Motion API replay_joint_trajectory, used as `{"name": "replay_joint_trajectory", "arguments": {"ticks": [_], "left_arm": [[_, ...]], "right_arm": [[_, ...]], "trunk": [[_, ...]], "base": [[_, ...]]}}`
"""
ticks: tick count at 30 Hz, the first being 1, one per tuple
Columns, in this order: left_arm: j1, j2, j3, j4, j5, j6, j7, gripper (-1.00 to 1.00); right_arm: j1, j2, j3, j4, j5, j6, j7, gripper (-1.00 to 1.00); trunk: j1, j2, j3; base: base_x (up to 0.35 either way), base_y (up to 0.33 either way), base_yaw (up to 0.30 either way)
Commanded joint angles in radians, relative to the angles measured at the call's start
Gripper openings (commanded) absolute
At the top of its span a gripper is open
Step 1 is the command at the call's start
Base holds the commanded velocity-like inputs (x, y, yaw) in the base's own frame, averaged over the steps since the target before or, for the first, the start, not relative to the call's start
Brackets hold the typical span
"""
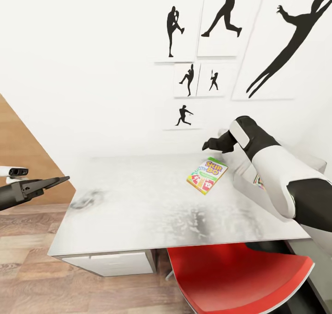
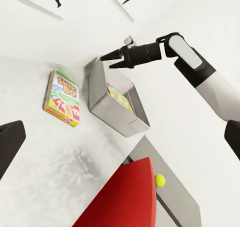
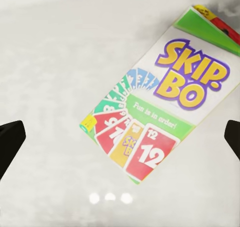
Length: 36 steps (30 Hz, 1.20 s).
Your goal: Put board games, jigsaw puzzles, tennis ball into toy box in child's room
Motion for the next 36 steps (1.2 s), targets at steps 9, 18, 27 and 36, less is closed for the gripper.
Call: {"name": "replay_joint_trajectory", "arguments": {"ticks": [9, 18, 27, 36], "left_arm": [[-0.001, 0.000, 0.002, 0.000, -0.001, 0.011, -0.004, 1.00], [-0.001, 0.000, 0.002, 0.000, 0.000, 0.011, -0.004, 1.00], [-0.001, 0.000, 0.003, 0.000, 0.001, 0.011, -0.005, 1.00], [-0.001, 0.000, 0.004, -0.001, 0.001, 0.012, -0.006, 1.00]], "right_arm": [[-0.002, -0.001, 0.007, -0.001, -0.010, 0.003, -0.006, 1.00], [-0.002, -0.008, 0.007, -0.001, -0.011, 0.003, -0.006, 1.00], [-0.002, -0.022, 0.007, -0.001, -0.015, 0.003, -0.006, 1.00], [-0.002, -0.024, 0.007, -0.001, -0.015, 0.003, -0.006, 1.00]], "trunk": [[0.001, -0.002, -0.002], [0.001, -0.002, -0.002], [0.001, -0.002, -0.002], [0.001, -0.002, -0.002]], "base": [[0.015, 0.010, 0.000], [0.119, 0.076, 0.000], [0.053, 0.010, 0.000], [0.054, 0.001, 0.000]]}}
